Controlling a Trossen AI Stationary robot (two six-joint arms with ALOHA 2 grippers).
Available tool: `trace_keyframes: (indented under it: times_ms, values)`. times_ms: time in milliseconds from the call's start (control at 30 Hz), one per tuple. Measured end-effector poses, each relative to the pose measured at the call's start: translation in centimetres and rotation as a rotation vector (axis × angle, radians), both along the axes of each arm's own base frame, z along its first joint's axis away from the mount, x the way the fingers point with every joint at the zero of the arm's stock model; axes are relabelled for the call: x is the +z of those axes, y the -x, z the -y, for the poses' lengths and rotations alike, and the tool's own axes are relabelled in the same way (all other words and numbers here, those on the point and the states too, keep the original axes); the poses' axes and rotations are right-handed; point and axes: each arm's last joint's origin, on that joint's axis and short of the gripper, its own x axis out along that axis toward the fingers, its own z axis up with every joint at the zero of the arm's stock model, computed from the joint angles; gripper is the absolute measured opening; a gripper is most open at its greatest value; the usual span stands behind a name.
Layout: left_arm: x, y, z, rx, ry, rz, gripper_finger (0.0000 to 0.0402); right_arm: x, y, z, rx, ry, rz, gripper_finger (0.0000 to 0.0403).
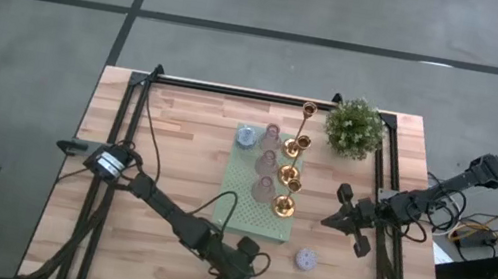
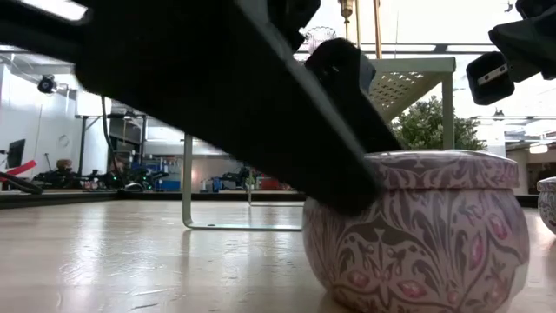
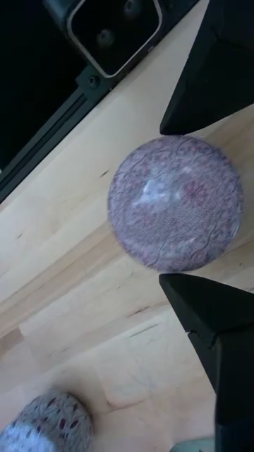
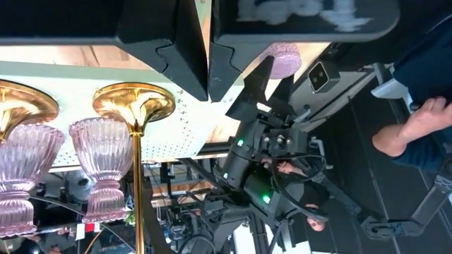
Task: Pick & Place candle stick holders
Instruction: Put the purple patterned scented candle on the shelf aligned with the other blue patterned scented candle
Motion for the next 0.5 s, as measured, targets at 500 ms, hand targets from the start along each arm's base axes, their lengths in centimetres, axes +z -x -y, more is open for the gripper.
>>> trace_keyframes:
  times_ms: [500]
  values:
    - [-1.5,-0.3,-0.7,0.010,0.028,0.023,0.0322,-0.1,0.0,0.0,-0.001,0.004,-0.009,0.0008]
